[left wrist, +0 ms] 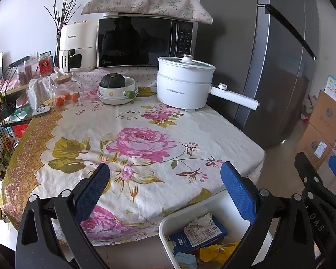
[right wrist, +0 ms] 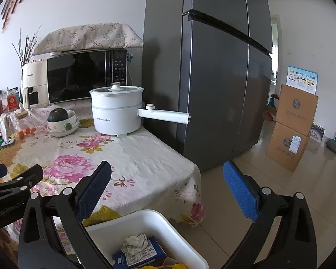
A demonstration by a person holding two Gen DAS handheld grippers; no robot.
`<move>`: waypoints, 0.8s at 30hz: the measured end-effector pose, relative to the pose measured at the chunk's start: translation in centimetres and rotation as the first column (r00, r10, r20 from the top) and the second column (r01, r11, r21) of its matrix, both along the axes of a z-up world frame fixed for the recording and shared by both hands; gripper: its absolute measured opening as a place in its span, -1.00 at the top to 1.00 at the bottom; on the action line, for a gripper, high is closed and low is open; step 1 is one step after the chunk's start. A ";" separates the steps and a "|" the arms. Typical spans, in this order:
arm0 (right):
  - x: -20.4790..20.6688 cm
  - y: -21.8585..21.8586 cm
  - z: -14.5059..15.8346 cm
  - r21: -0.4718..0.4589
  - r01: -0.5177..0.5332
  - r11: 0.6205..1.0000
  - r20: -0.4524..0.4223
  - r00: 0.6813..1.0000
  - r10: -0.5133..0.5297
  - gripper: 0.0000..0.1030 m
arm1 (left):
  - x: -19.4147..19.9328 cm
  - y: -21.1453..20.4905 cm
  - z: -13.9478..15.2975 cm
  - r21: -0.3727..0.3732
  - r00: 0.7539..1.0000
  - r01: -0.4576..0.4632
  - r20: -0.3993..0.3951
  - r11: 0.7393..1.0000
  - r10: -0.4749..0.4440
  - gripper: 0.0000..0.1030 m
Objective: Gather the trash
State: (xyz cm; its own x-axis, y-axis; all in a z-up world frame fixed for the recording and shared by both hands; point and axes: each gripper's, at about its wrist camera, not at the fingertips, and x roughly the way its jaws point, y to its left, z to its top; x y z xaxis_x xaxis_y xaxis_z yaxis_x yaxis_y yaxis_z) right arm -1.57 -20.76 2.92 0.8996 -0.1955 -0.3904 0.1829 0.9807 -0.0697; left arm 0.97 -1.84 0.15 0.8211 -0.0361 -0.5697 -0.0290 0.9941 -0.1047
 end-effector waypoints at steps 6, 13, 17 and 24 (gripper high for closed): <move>0.0 -0.1 -0.1 -0.003 0.003 1.000 -0.005 1.000 -0.003 -0.86 | 0.1 0.0 0.0 -0.001 1.000 0.004 -0.003 1.000 -0.004 -0.87; 0.2 -0.3 -0.2 0.003 0.005 1.000 -0.013 1.000 -0.005 -0.86 | 0.1 0.1 -0.1 -0.002 1.000 0.003 -0.009 1.000 -0.003 -0.87; 0.2 -0.3 -0.2 0.001 0.004 1.000 -0.014 1.000 -0.004 -0.86 | 0.1 0.1 -0.2 0.001 1.000 0.008 -0.011 1.000 -0.007 -0.87; 0.2 -0.3 -0.3 0.003 0.004 1.000 -0.017 1.000 -0.004 -0.86 | 0.1 0.2 -0.2 0.002 1.000 0.008 -0.011 1.000 -0.008 -0.87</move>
